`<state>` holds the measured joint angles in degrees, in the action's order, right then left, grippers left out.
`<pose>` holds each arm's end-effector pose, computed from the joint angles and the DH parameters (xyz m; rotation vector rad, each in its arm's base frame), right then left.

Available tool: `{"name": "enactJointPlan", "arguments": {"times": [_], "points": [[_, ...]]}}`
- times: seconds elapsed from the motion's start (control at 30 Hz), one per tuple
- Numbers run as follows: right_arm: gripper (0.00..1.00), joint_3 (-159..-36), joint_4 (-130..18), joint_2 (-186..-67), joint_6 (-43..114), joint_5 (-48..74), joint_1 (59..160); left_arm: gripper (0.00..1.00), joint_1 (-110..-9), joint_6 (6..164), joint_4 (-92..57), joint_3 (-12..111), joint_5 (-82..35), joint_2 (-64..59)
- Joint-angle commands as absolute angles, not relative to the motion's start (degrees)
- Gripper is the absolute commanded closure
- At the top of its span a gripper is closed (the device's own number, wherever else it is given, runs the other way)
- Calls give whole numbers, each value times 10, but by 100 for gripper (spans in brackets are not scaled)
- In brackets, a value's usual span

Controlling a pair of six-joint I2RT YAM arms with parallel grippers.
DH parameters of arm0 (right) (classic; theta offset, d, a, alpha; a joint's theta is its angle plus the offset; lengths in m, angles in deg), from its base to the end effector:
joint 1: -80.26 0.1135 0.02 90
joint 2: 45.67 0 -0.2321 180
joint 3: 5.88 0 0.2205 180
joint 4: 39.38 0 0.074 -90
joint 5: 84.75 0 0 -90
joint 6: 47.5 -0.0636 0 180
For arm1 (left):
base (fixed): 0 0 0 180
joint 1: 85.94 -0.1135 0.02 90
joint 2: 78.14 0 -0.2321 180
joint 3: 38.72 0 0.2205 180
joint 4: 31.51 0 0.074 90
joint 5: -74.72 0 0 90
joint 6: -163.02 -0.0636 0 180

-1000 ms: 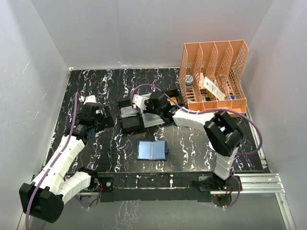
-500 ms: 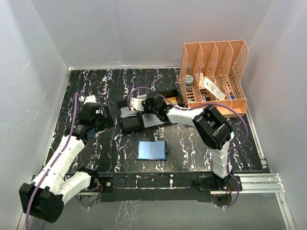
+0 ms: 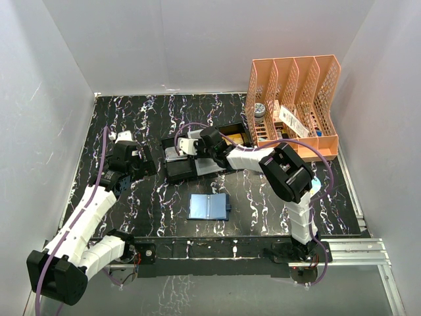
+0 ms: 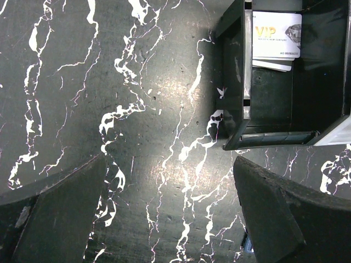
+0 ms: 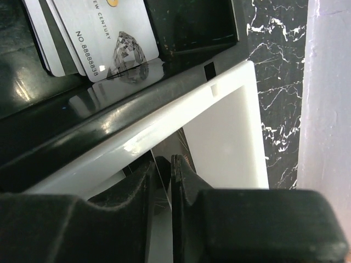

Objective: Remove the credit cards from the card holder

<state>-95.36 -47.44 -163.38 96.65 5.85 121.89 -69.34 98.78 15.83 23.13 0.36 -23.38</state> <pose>0.3233 0.2882 0.1332 -1.6407 1.4751 -0.1103 0.2043 -0.0430 0.2429 -0.3209 2.2208 -0.0884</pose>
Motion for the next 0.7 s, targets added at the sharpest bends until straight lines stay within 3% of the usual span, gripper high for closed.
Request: {"name": "enactJointPlan", "arguments": {"times": [0.0,0.33,0.67], "points": [[83,-987,-486,-1636,959,81,1220,1,-696,984,159,230,7,-236],[64,-1005,-507,-1628,929,93,1217,1,-697,982,157,230,3,-228],[58,-1026,-554,-1614,904,149,1205,1,-697,979,153,229,-8,-222]]}}
